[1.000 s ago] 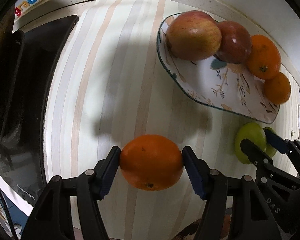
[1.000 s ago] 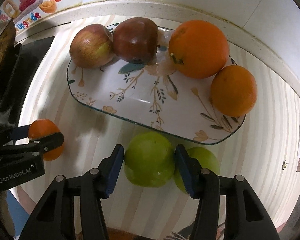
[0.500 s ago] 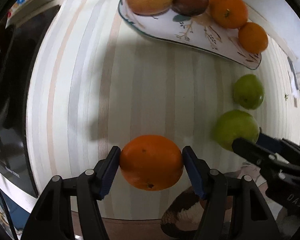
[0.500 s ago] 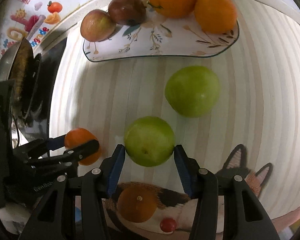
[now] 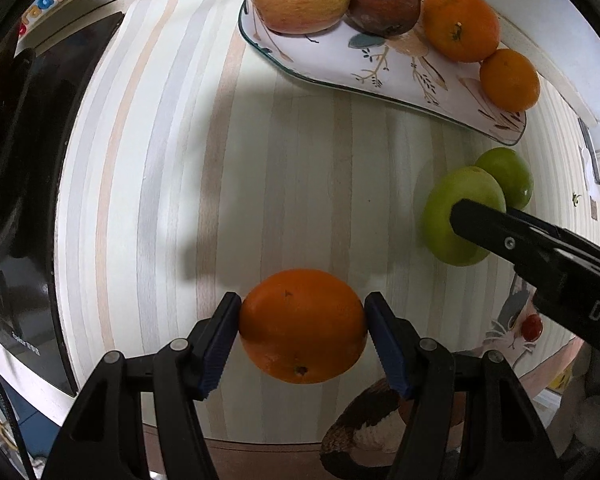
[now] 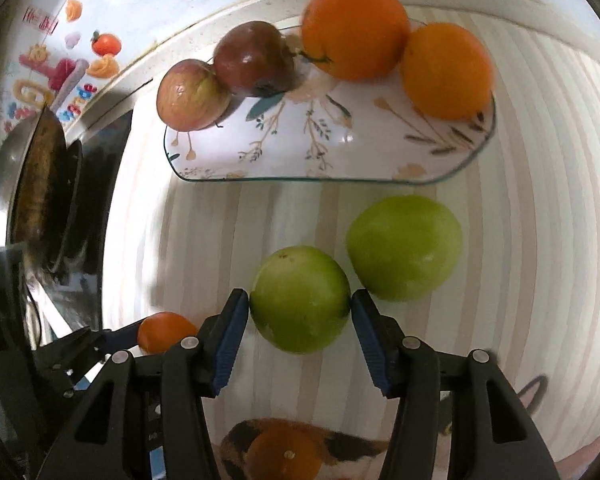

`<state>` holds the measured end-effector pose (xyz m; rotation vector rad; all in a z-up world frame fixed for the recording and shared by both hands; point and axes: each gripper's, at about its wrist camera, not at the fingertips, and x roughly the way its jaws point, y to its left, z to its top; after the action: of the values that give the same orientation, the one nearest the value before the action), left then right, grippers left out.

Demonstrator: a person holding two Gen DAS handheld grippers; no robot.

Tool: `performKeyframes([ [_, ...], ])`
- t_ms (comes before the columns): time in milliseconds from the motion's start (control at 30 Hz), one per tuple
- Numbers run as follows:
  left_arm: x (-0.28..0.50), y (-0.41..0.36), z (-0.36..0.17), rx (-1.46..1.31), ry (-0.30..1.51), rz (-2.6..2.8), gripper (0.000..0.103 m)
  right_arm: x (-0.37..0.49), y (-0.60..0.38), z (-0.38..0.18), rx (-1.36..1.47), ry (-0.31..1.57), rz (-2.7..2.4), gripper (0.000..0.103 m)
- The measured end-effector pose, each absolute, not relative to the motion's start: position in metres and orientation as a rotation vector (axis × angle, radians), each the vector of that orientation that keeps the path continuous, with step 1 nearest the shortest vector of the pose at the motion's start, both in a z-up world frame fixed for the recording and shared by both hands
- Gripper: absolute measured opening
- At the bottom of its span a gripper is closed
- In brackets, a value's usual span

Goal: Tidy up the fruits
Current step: 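Carry the tangerine and green apple onto the plate and open both tools, then lift both open tools away from the plate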

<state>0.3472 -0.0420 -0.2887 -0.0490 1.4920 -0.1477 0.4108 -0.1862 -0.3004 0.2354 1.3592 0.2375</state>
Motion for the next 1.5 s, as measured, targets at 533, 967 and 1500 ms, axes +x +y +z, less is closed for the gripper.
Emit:
performKeyframes([
  [533, 0.385, -0.023, -0.227, -0.115, 1.428, -0.179, 0.061, 0.413, -0.199, -0.258, 0.365, 1.268, 0.247, 0.055],
  [967, 0.485, -0.035, -0.217, -0.13, 1.39, -0.155, 0.061, 0.474, -0.219, -0.247, 0.327, 1.211, 0.162, 0.055],
  [1500, 0.496, -0.027, -0.224, -0.106, 1.386, -0.084, 0.086, 0.476, -0.236, -0.241, 0.306, 1.221, 0.035, 0.092],
])
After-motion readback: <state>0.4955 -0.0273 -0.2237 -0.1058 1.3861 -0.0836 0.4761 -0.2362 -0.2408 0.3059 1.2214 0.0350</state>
